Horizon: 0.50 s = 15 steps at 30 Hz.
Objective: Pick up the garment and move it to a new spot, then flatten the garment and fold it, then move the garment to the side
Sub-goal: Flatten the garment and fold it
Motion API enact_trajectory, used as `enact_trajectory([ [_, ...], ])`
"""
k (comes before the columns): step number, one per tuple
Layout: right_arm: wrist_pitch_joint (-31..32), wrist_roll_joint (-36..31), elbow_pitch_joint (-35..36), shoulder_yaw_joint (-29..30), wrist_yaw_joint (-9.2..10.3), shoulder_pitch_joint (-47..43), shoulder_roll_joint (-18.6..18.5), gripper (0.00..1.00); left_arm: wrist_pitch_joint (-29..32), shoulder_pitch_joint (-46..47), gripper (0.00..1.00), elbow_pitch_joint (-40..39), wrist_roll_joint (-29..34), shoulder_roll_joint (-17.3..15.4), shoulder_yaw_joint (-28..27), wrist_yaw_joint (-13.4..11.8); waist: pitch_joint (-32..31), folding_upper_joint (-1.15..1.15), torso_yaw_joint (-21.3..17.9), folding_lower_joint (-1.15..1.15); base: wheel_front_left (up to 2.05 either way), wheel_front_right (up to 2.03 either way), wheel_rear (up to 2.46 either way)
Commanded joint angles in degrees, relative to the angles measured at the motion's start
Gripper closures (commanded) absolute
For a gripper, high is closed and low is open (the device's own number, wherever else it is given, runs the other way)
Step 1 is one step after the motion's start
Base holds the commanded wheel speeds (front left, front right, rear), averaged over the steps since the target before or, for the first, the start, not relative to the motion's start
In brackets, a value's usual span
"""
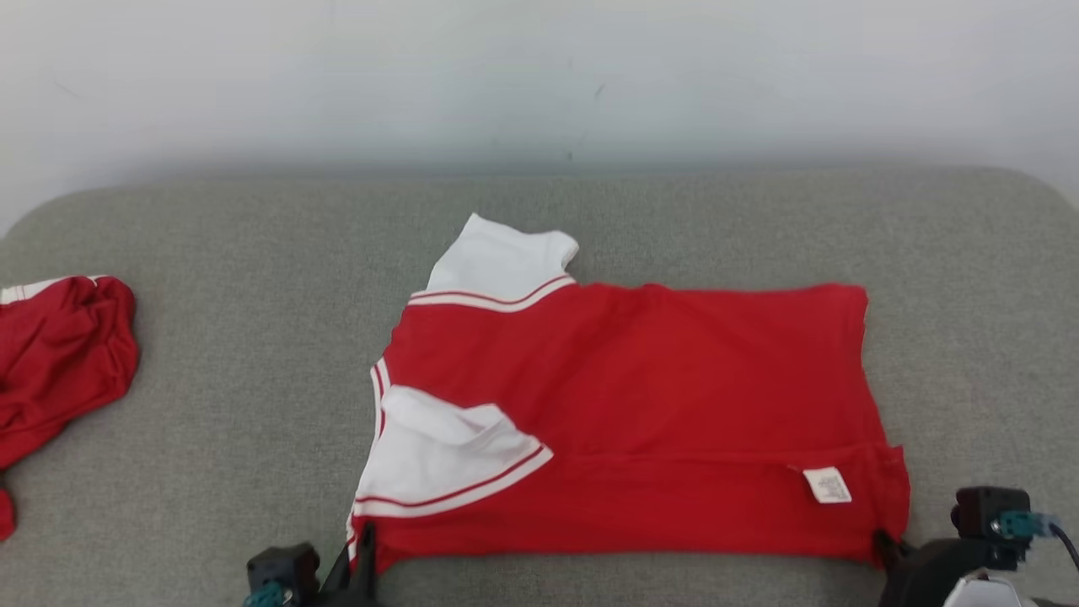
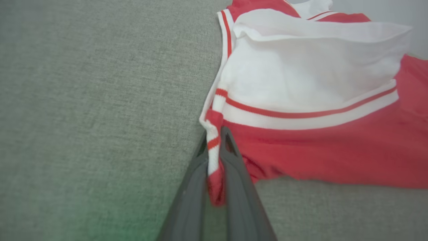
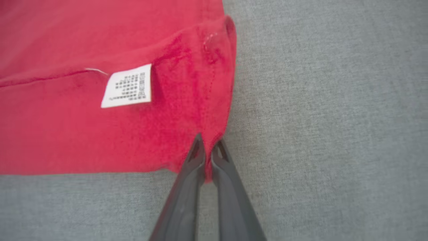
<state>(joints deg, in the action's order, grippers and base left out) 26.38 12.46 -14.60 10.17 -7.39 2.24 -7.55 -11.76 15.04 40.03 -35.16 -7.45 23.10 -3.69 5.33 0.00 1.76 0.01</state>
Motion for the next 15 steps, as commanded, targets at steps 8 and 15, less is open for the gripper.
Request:
enact_trajectory([
  [8,3.8,2.1,10.5,0.8,-0.1,-9.0,0.3,1.0,2.9,-8.9,1.0,-7.7,-0.6,-4.8,0.1,-1.5,-4.3,0.0,-1.1,-0.01,0.0,0.0,0.0],
  [15,4.2,1.4,12.5,1.4,-0.1,-12.4,1.7,0.0,6.4,-12.2,0.13,-11.8,-0.9,-6.1,1.0,-2.5,-4.9,0.0,-1.4,-0.01,0.0,0.0,0.0],
])
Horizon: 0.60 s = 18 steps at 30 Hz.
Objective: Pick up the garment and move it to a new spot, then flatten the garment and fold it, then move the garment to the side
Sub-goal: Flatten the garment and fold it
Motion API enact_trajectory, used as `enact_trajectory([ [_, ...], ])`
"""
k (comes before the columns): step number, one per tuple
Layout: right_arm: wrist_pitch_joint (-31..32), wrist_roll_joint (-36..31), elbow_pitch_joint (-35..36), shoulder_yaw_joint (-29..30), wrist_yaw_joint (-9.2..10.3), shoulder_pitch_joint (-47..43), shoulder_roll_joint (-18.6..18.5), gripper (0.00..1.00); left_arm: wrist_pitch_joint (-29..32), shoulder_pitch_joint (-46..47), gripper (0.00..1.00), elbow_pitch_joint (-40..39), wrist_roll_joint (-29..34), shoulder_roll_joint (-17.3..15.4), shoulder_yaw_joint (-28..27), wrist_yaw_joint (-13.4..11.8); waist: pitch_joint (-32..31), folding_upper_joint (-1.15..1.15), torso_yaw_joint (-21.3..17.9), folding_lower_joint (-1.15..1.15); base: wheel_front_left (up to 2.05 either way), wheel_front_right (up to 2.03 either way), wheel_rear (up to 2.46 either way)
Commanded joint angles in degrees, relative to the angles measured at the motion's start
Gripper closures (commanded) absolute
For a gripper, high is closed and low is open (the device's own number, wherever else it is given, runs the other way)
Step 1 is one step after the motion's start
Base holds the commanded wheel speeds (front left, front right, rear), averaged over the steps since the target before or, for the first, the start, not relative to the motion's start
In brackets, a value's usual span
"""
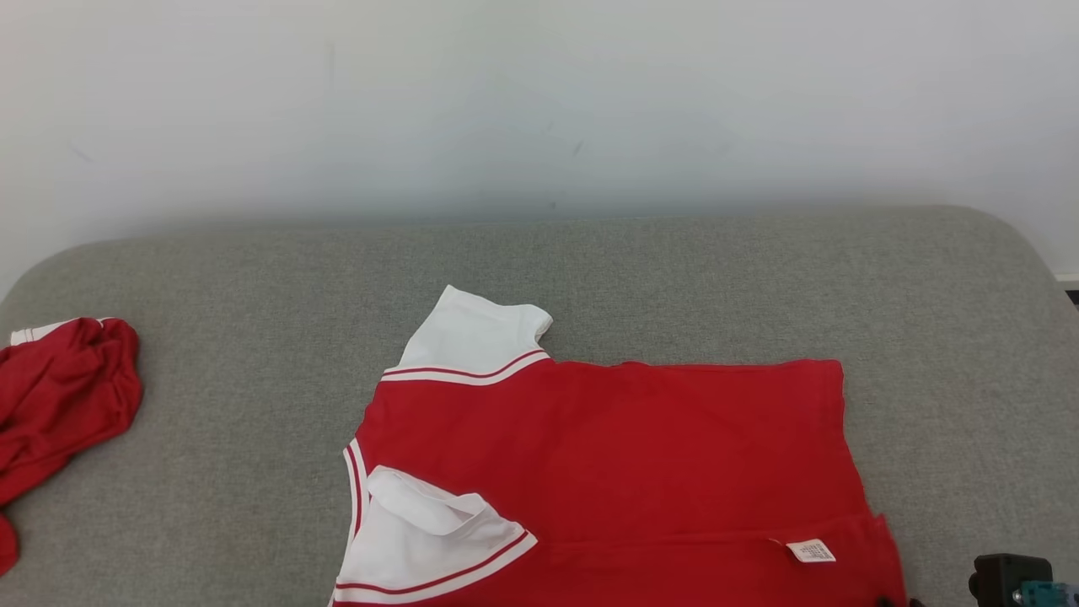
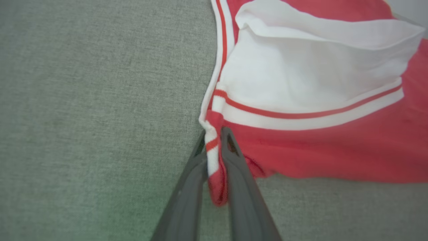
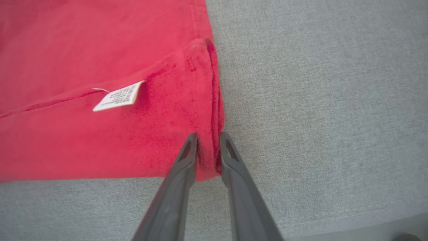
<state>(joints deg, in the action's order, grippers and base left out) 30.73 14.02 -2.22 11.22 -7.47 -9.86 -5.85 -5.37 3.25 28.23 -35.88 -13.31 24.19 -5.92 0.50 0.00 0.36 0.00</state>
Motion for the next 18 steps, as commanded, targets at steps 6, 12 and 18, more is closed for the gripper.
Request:
enact_trajectory([
  [6,-1.4,0.1,-0.5,-0.4,-0.04,0.7,-0.2,0.0,0.8,-0.5,0.0,-1.8,1.3,-2.3,-0.4,-2.7,-0.2,0.0,-0.3,0.0,0.0,0.0,0.0],
  [12,-1.6,-1.1,2.9,0.6,-0.03,4.0,-3.3,0.0,3.8,6.4,0.0,-7.5,4.1,-5.8,0.5,-2.6,1.2,0.0,-0.2,0.0,0.0,0.0,0.0],
  [18,-4.2,-2.0,5.2,-0.8,-0.03,13.0,-5.1,0.0,10.8,20.5,0.0,-8.9,7.0,-5.8,4.1,1.5,6.0,0.0,-3.3,0.0,0.0,0.0,0.0],
])
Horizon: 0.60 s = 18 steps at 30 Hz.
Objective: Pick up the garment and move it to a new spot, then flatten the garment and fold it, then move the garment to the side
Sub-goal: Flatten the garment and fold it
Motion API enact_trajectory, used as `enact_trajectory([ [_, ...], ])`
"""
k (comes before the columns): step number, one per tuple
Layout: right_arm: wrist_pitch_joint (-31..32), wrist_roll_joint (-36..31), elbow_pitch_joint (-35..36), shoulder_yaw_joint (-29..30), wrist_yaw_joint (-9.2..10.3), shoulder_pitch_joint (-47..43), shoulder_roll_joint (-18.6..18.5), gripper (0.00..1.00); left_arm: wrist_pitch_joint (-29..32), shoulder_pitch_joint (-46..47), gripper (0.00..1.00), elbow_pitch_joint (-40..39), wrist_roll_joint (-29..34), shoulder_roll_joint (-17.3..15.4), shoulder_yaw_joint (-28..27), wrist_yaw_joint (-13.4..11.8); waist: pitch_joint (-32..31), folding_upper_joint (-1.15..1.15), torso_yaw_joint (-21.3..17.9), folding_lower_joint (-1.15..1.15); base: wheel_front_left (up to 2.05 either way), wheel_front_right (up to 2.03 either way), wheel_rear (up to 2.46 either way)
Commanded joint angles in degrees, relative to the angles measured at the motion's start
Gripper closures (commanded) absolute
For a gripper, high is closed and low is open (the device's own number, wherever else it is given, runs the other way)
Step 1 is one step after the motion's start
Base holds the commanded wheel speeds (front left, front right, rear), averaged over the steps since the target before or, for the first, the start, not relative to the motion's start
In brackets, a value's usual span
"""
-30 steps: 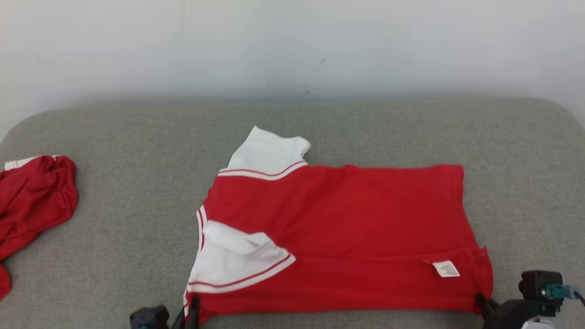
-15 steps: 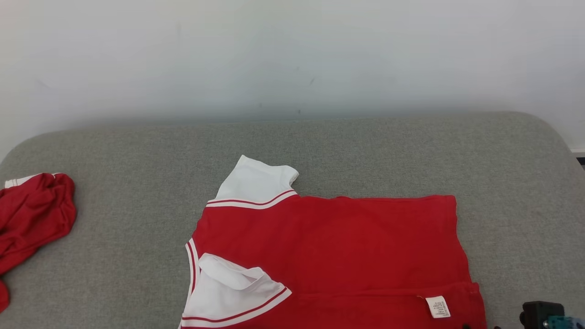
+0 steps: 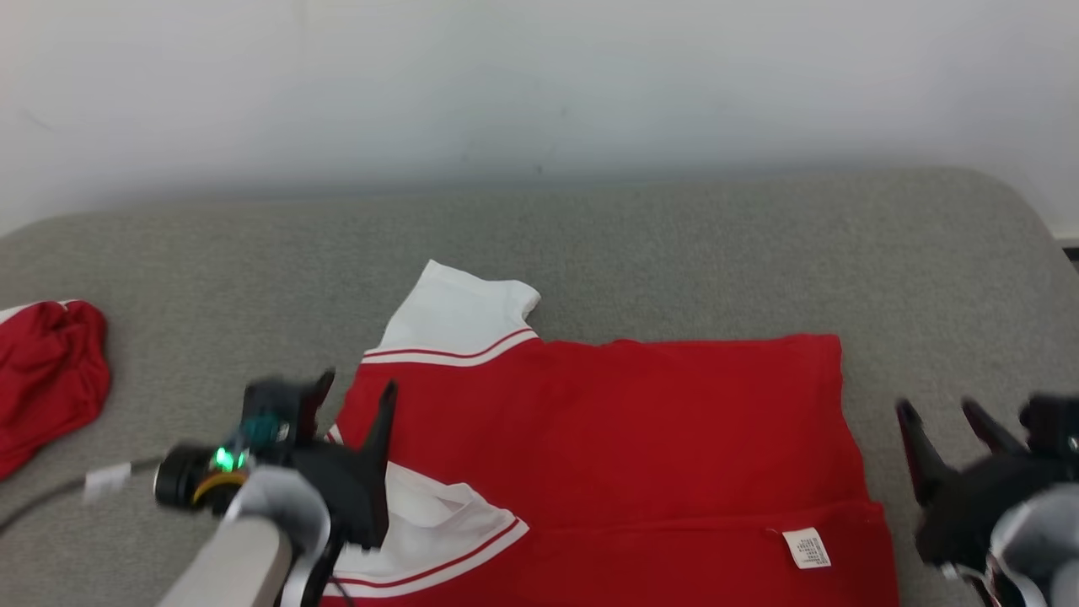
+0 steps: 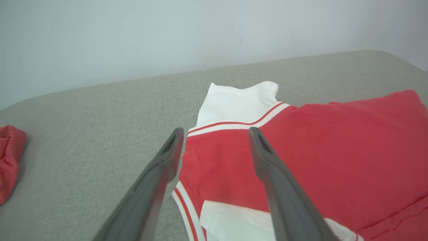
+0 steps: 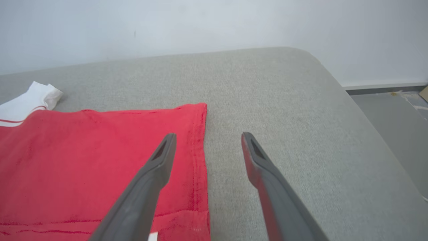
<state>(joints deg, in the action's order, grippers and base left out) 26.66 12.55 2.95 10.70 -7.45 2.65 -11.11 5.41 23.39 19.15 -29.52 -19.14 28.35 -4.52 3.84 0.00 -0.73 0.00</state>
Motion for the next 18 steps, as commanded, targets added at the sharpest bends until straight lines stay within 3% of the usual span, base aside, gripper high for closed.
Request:
enact_trajectory([
  [1,-0.8,-0.6,-0.6,-1.4,-0.04,2.2,0.2,0.0,0.9,3.0,0.0,1.2,0.4,0.6,0.3,1.0,3.8,0.0,-3.1,0.0,0.0,0.0,0.0],
  [3,-2.0,-0.5,-2.1,-4.2,-0.05,5.7,0.0,0.0,2.1,7.9,0.0,4.1,0.3,1.4,1.1,3.0,5.9,0.0,-5.0,0.0,0.0,0.0,0.0],
  [7,-4.6,0.5,-4.4,-11.4,-0.05,13.0,-1.1,0.0,4.9,17.4,0.0,11.1,2.5,1.0,2.0,4.3,10.8,0.0,-9.1,0.0,0.0,0.0,0.0],
  [14,-12.1,3.1,-7.2,-19.6,-0.04,20.7,-2.3,0.0,8.3,28.2,0.0,23.2,4.1,1.3,2.1,3.5,16.7,0.0,-14.3,0.0,0.0,0.0,0.0],
  [18,-14.7,3.7,-7.6,-21.2,-0.04,22.0,-3.6,0.0,9.1,32.4,0.0,28.3,4.9,0.8,1.6,1.3,18.8,0.0,-15.7,0.0,0.0,0.0,0.0],
])
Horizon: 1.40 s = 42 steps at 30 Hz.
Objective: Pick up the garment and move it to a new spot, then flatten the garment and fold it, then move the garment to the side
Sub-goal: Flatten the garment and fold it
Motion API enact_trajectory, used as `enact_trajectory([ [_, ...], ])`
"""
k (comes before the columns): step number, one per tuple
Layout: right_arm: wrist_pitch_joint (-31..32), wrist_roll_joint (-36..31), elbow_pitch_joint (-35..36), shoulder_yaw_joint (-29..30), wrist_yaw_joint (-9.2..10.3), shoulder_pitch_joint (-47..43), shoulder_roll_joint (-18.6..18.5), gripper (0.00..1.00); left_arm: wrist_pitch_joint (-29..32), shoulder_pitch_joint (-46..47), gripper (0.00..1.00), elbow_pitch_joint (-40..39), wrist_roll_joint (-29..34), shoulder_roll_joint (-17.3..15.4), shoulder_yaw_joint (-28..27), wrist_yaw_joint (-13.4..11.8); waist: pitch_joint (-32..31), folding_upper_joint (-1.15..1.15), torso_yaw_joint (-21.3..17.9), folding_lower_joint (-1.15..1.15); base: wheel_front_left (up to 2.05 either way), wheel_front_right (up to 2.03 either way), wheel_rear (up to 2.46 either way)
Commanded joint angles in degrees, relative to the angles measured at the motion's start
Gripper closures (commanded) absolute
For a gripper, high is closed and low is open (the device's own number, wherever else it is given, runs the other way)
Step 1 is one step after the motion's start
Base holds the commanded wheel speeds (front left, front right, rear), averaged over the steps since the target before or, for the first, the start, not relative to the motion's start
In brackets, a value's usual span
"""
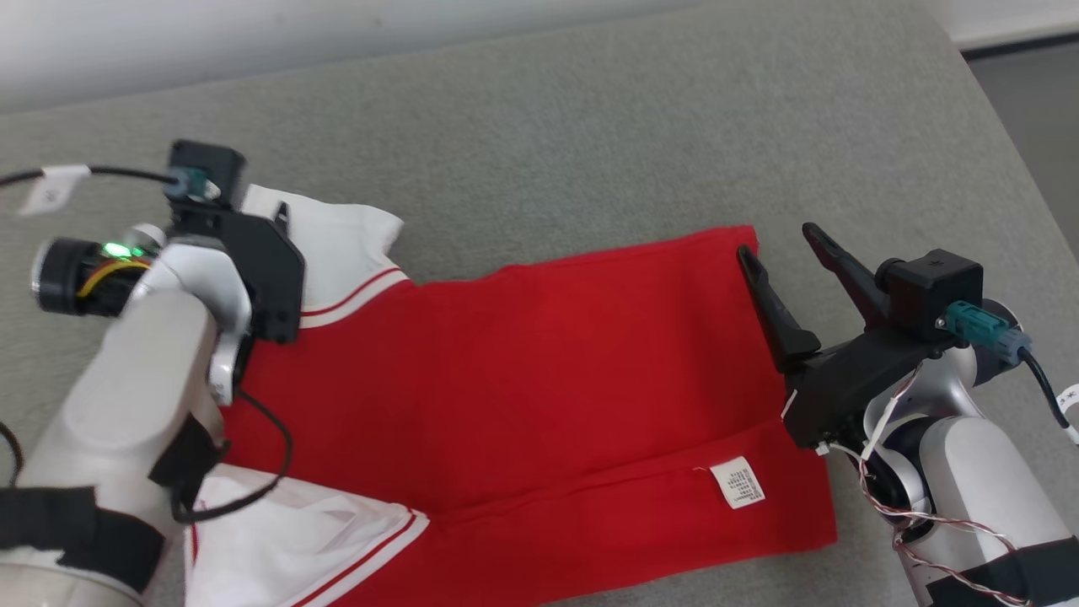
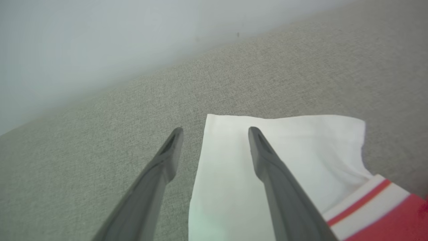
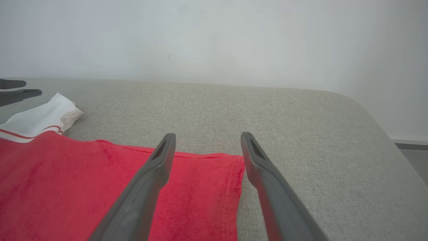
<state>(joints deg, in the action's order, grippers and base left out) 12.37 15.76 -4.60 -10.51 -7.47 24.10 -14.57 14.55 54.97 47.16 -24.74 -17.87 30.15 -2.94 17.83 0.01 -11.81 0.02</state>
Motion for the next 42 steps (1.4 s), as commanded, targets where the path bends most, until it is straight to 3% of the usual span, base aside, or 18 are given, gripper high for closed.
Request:
enact_trajectory([
  [1,-0.6,0.5,-0.1,-0.2,-0.03,0.7,-0.3,0.0,0.2,1.6,0.0,1.4,0.4,-0.6,-0.3,-0.8,5.2,-0.01,-4.8,-0.02,0.0,0.0,0.0],
  [4,-0.8,0.5,-0.4,-0.5,-0.03,0.5,-0.9,0.0,1.3,3.1,0.0,4.5,0.6,-0.8,-0.4,-2.2,5.6,-0.01,-5.0,-0.02,0.0,0.0,0.0],
  [12,-0.6,0.3,0.0,-0.5,-0.03,-0.4,-1.0,0.0,1.1,4.9,0.0,7.5,-1.4,-1.1,-1.9,-2.8,6.2,-0.01,-4.6,-0.02,0.0,0.0,0.0],
  [18,0.1,0.3,0.3,-0.3,-0.03,-1.1,-1.1,0.0,0.9,6.3,0.0,10.4,-1.0,-1.9,-2.2,-5.3,6.7,-0.01,-4.0,-0.02,0.0,0.0,0.0],
  [21,0.4,0.5,0.6,0.3,-0.03,-2.1,-1.6,0.0,1.5,5.8,0.0,11.3,-2.3,-1.4,-2.8,-4.7,6.7,-0.01,-3.5,-0.02,0.0,0.0,0.0],
  [23,0.6,0.5,0.7,0.4,-0.03,-2.3,-1.7,0.0,1.3,5.4,0.14,11.4,-2.7,-0.6,-2.8,-4.7,6.6,-0.01,-3.3,-0.02,0.0,0.0,0.0],
  [24,0.7,0.4,0.9,0.5,-0.03,-2.4,-1.6,0.0,1.1,5.2,0.36,11.5,-2.8,-0.5,-2.8,-4.8,6.5,-0.01,-3.3,-0.02,0.0,0.0,0.0],
  [26,1.2,0.4,1.2,0.3,-0.03,-2.7,-1.3,0.0,0.9,5.1,0.67,11.6,-3.1,-0.3,-2.7,-4.7,6.5,-0.01,-3.3,-0.02,0.0,0.0,0.0],
  [27,1.4,0.4,1.4,0.1,-0.03,-2.8,-1.3,0.0,0.8,5.1,0.91,11.7,-3.2,-0.4,-2.7,-4.6,6.5,-0.01,-3.4,-0.02,0.0,0.0,0.0],
  [28,1.6,0.5,1.7,0.1,-0.03,-2.7,-1.3,0.0,0.7,5.0,1.0,11.8,-3.3,-0.3,-2.7,-4.5,6.5,-0.01,-3.5,-0.02,0.0,0.0,0.0],
  [37,4.9,-0.9,2.5,2.3,-0.03,-1.7,-2.4,0.0,-1.5,6.0,1.0,11.1,-6.4,-0.3,-4.8,-2.1,7.3,-0.01,-3.6,-0.02,0.0,0.0,0.0],
  [42,12.9,-4.4,2.2,4.1,-0.03,0.3,-4.8,0.0,-1.2,6.4,1.0,9.2,-10.2,-0.4,-7.3,0.9,7.5,-0.01,-2.9,-0.02,0.0,0.0,0.0],
])
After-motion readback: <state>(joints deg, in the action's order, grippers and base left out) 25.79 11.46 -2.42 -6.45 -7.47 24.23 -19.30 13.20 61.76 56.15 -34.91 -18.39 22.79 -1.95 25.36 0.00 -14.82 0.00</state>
